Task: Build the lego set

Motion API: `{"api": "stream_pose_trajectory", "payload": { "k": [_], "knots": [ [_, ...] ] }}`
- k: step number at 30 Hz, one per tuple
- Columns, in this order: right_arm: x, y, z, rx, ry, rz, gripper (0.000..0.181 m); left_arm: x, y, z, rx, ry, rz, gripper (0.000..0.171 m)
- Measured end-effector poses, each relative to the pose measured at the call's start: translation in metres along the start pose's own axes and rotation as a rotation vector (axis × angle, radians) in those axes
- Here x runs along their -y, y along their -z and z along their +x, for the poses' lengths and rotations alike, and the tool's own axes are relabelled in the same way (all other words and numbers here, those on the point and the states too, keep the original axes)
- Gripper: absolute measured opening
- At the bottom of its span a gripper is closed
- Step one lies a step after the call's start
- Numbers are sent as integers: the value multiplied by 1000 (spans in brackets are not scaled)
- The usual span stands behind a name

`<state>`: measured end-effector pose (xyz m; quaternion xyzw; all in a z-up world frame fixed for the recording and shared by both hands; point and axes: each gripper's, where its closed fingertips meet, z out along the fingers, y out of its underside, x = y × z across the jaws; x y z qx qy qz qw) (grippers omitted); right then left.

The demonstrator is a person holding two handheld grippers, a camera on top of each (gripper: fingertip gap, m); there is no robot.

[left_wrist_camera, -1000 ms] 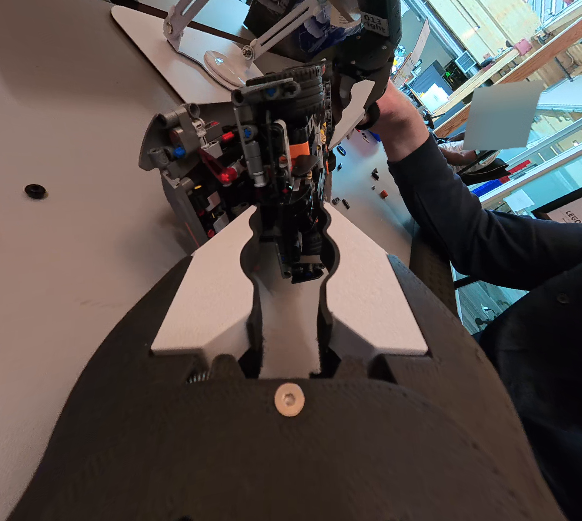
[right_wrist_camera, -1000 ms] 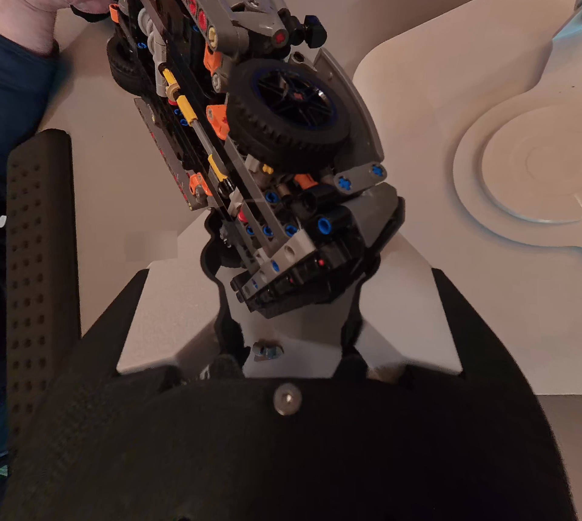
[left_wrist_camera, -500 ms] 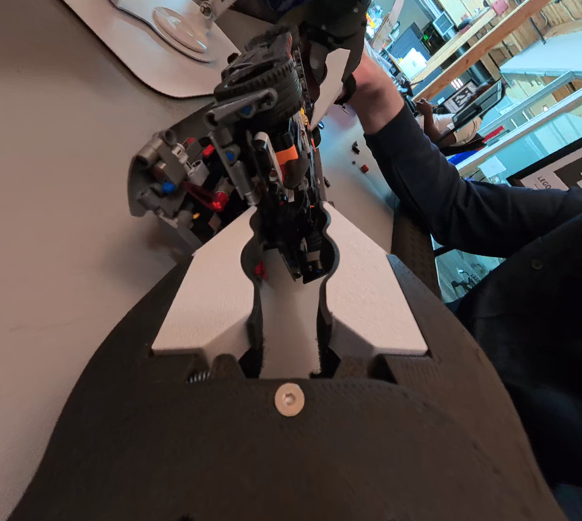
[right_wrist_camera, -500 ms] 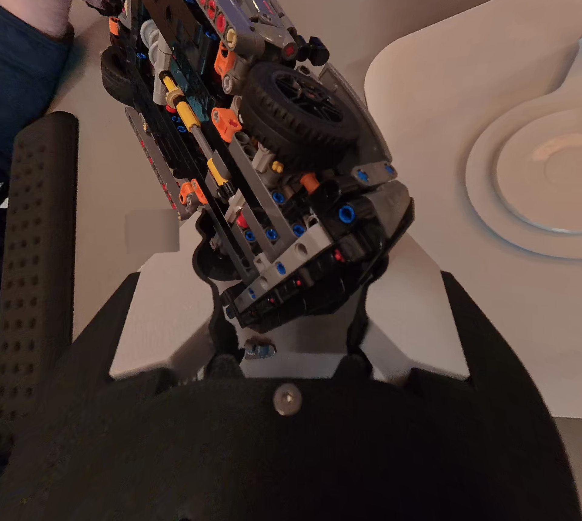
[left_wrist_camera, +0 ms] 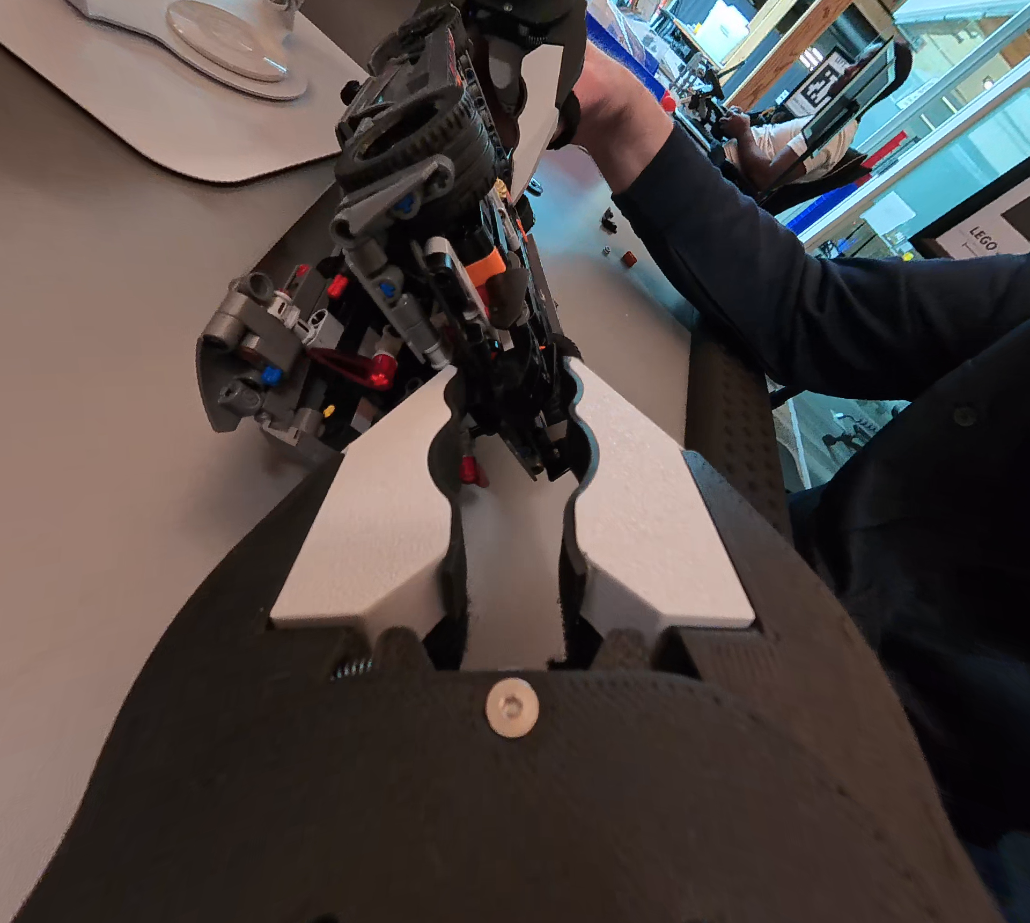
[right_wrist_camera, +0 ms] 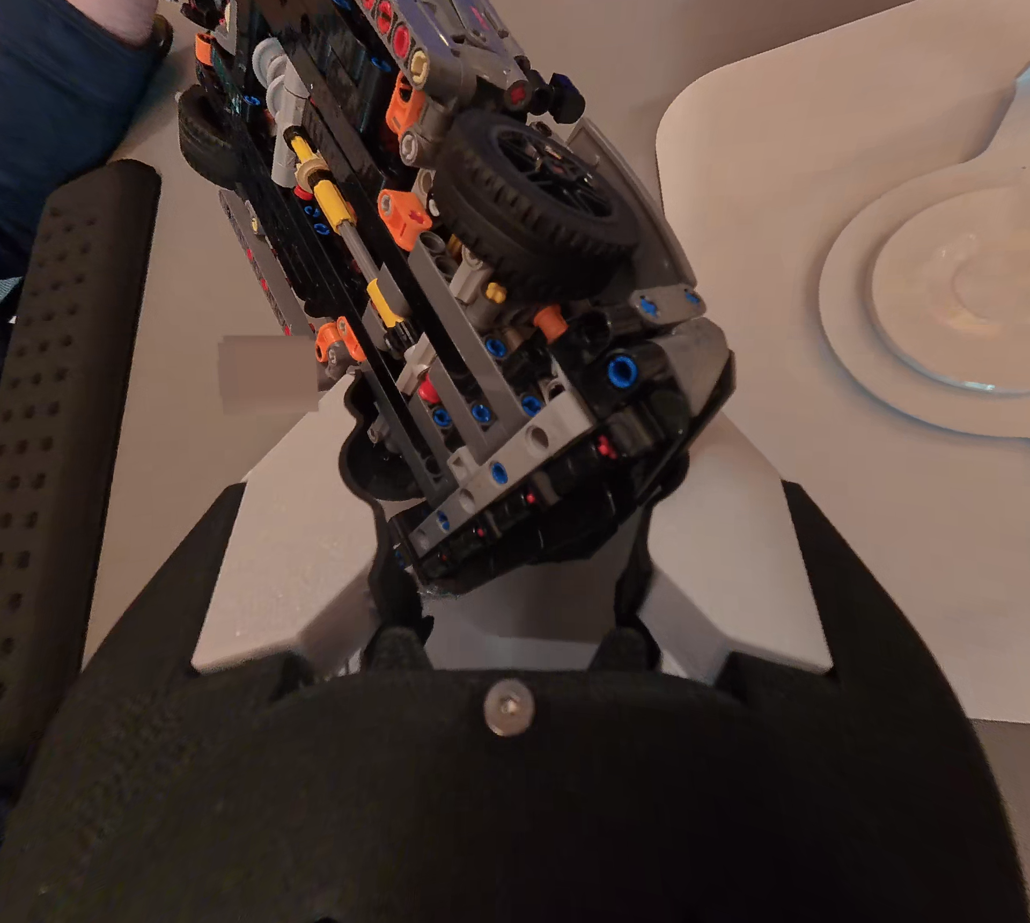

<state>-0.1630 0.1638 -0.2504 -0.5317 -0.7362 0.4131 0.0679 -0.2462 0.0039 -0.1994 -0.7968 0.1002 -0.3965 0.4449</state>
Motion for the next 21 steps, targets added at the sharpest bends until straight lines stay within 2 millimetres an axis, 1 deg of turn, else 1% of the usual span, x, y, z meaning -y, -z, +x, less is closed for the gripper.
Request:
{"api": "stream_pose_trajectory", "payload": {
  "k": [8, 10, 11, 12, 15, 16, 19, 21],
  "knots": [
    [2, 3, 1, -16, 46, 27, 101, 3, -3, 8, -2, -65, -4, 25],
    [4, 2, 0, -16, 54, 37, 100, 7, -3, 13, -24, -77, 20, 23],
    [6, 0, -1, -13, 56, 38, 101, 9, -4, 15, -26, -84, 24, 27],
    [7, 0, -1, -13, 56, 40, 101, 5, -5, 12, 2, -99, 2, 27],
    [12, 0, 2, -43, 62, 51, 102, -1, -4, -6, 68, -47, -28, 26],
    [13, 0, 3, -52, 66, 51, 102, -3, -5, -8, 79, -52, -36, 26],
    [16, 1, 5, -73, 88, 60, 103, -3, -4, -5, 59, -53, -31, 25],
    [19, 0, 6, -89, 97, 61, 103, -3, -3, -7, 77, -60, -33, 25]
  ]
}}
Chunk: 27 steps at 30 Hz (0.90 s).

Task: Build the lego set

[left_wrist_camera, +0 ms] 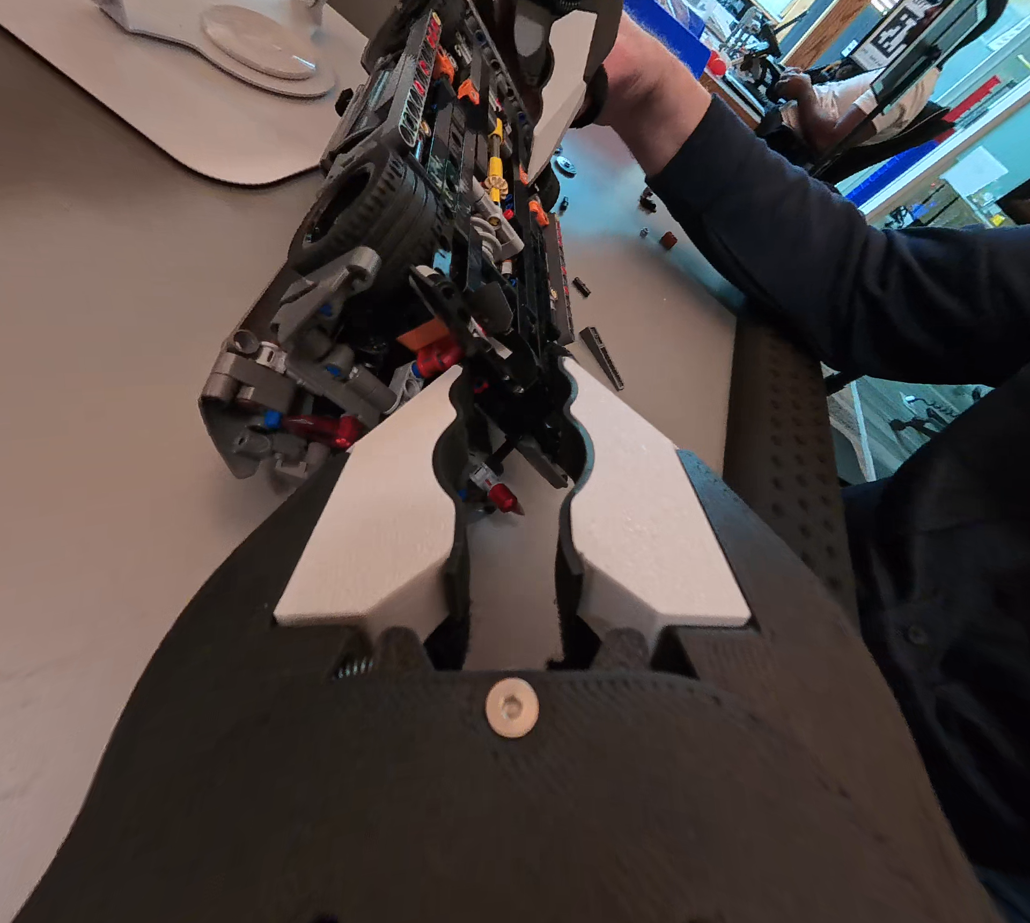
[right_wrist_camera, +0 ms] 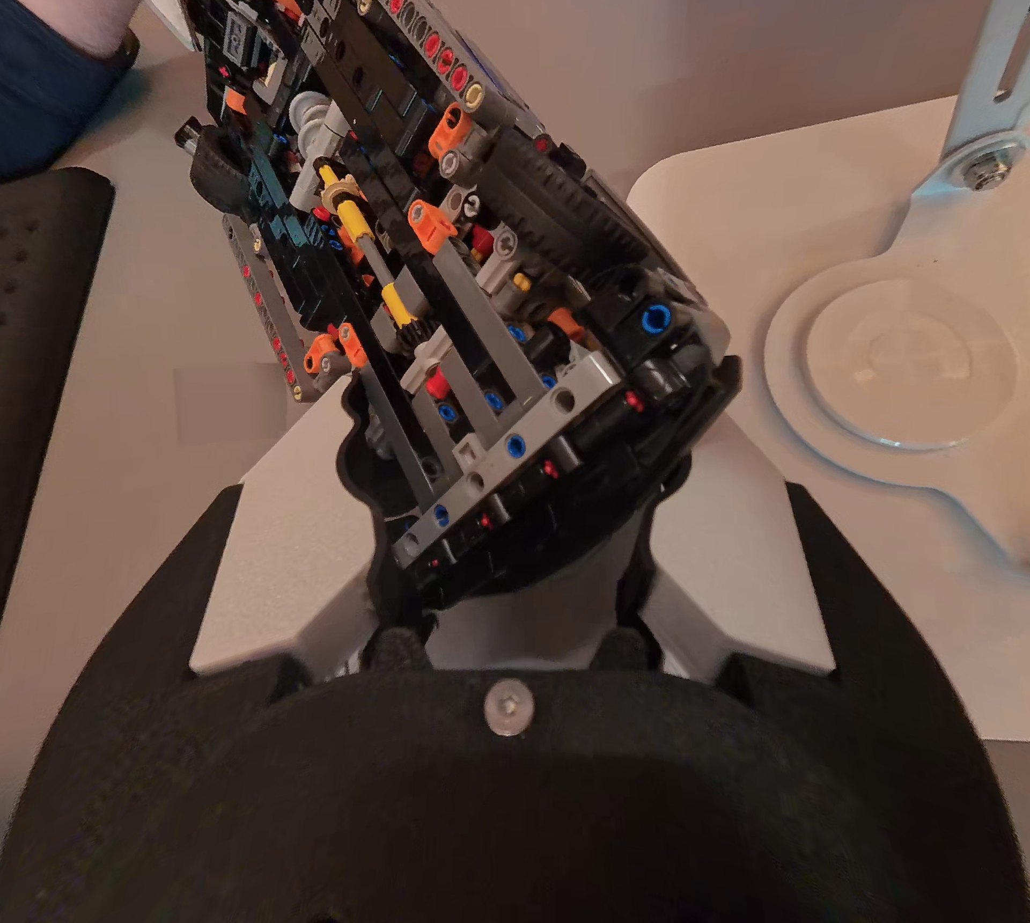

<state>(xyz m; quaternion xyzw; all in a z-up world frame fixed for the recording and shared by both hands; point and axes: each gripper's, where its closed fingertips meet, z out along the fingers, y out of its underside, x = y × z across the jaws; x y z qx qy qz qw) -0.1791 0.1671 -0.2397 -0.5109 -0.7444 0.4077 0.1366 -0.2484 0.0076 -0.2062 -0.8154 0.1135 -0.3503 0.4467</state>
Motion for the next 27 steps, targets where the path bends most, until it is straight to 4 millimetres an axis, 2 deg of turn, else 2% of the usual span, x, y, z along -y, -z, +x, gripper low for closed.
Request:
{"api": "stream_pose_trajectory", "payload": {
  "k": [4, 10, 15, 27],
  "knots": [
    [8, 0, 6, -64, 50, 22, 103, 4, 3, -4, 50, -48, 15, 24],
    [12, 0, 16, -129, 101, 39, 104, 15, 6, 4, 50, -103, 61, 25],
    [10, 2, 20, -157, 109, 32, 106, 17, 1, 10, 50, -148, 54, 25],
    [6, 3, 23, -158, 74, 6, 108, 19, -2, 9, 62, -164, 56, 25]
  ]
}}
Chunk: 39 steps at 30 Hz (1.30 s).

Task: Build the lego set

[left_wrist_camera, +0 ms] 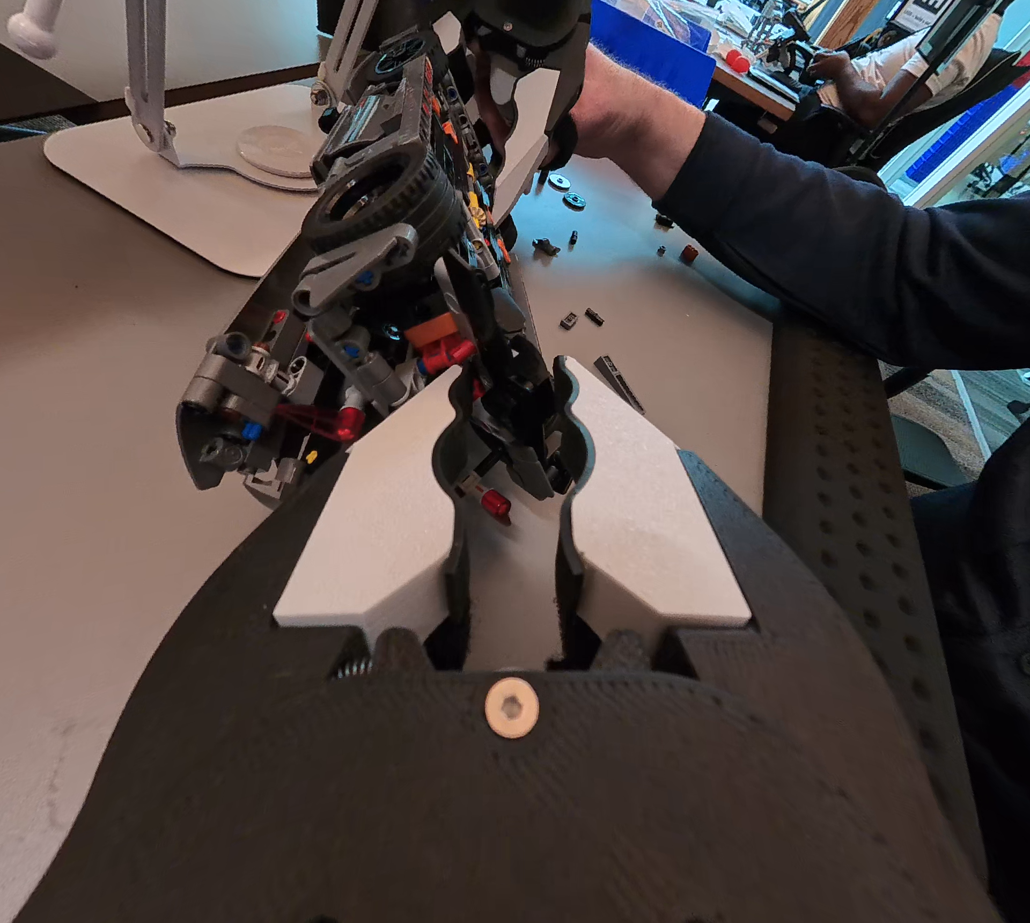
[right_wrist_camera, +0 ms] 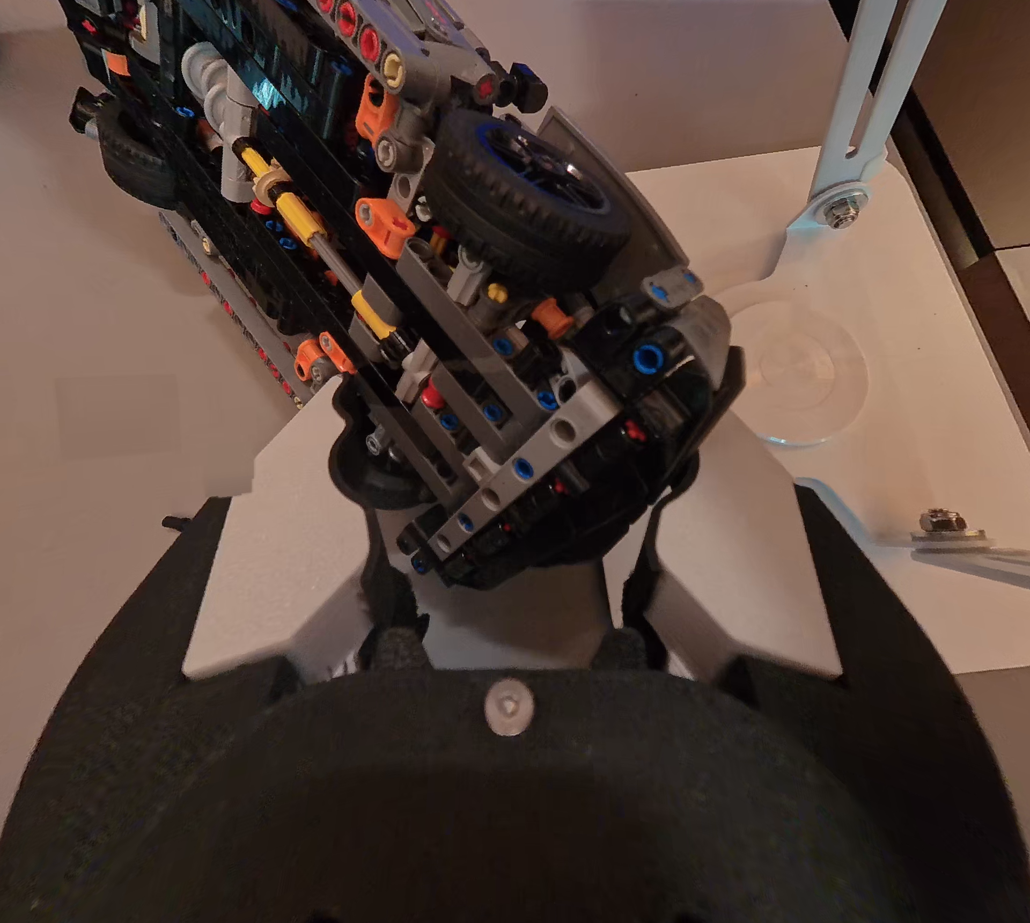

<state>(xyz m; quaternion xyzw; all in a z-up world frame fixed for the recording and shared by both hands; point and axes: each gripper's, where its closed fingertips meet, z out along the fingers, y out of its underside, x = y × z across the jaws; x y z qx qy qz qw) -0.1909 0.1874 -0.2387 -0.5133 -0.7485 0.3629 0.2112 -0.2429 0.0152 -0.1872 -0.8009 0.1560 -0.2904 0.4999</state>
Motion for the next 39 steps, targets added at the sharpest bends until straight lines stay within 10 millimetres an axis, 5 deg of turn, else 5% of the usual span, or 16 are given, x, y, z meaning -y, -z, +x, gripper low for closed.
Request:
{"api": "stream_pose_trajectory", "payload": {
  "k": [39],
  "knots": [
    [-15, 7, 5, -24, -80, -102, 117, -11, -7, -9, -50, 148, -4, 23]
  ]
}}
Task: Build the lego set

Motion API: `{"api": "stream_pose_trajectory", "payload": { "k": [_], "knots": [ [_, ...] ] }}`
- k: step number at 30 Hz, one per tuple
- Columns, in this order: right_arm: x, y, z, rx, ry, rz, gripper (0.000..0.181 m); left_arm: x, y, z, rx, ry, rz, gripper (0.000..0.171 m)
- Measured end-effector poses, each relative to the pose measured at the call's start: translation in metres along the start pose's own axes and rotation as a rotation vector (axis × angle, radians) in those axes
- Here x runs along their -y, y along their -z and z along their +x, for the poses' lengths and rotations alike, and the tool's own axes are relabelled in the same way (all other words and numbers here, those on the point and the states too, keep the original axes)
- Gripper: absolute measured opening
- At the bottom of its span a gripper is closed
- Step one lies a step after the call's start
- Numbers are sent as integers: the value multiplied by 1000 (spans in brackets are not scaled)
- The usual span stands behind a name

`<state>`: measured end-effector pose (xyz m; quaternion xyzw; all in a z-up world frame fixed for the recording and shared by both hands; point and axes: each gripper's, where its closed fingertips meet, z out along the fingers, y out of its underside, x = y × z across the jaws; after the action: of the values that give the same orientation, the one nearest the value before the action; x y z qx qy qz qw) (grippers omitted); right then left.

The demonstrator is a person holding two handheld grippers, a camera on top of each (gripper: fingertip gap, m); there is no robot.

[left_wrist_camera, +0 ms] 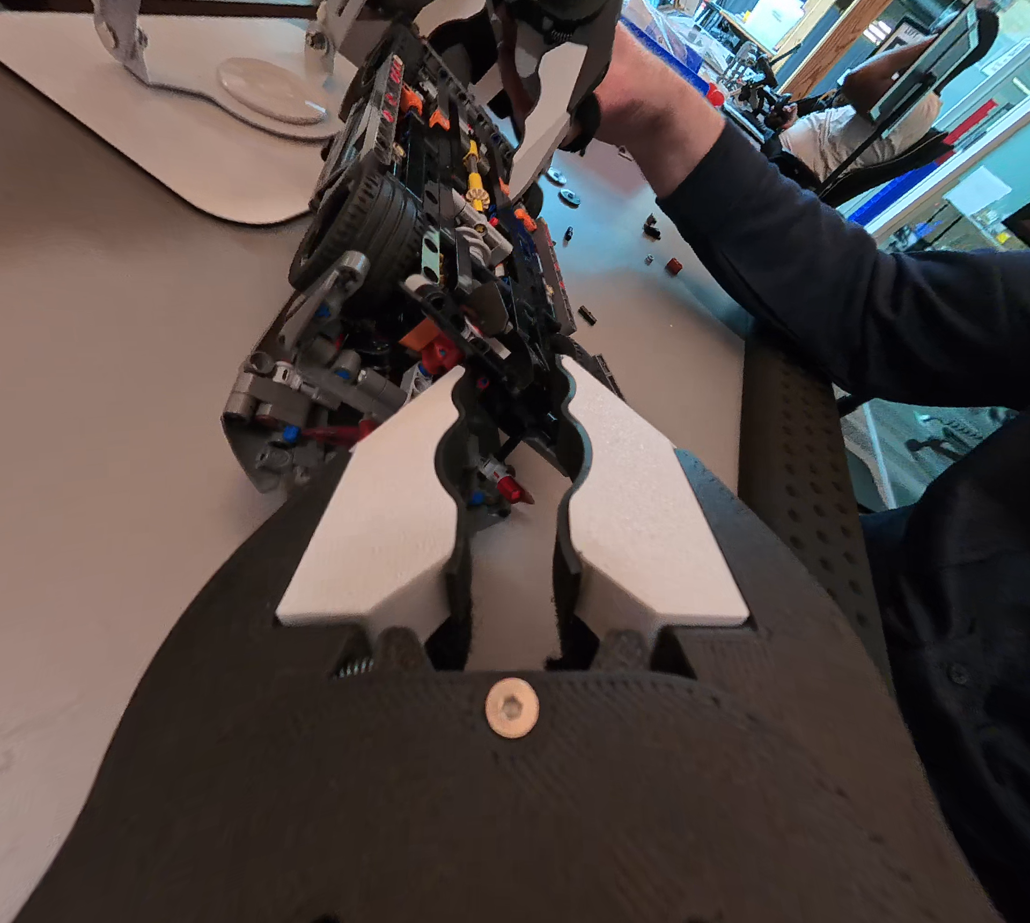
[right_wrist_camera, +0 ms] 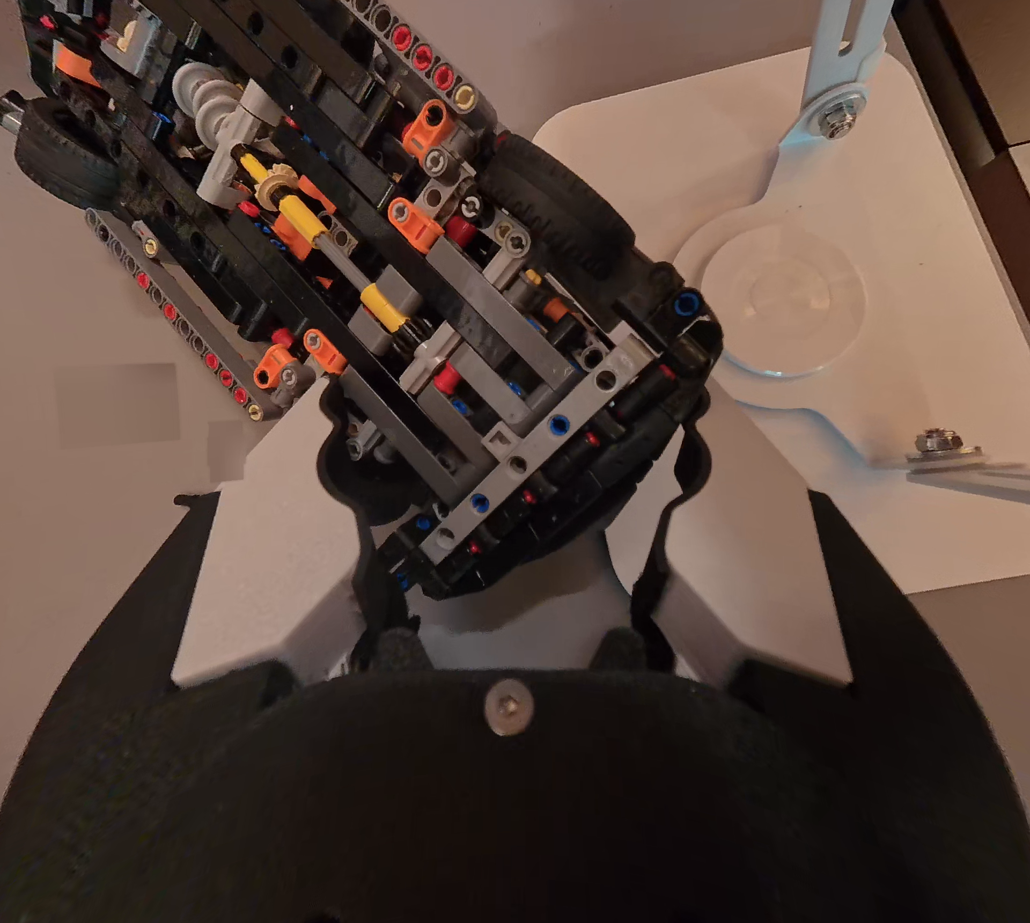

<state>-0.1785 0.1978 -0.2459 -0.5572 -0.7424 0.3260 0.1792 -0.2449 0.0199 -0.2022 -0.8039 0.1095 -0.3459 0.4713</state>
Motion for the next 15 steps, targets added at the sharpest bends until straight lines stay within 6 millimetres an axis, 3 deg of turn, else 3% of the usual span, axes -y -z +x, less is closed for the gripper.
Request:
{"api": "stream_pose_trajectory", "payload": {
  "k": [15],
  "knots": [
    [-1, 0, -1, 8, -3, -3, 117, -2, 2, -1, -82, 207, 36, 22]
  ]
}}
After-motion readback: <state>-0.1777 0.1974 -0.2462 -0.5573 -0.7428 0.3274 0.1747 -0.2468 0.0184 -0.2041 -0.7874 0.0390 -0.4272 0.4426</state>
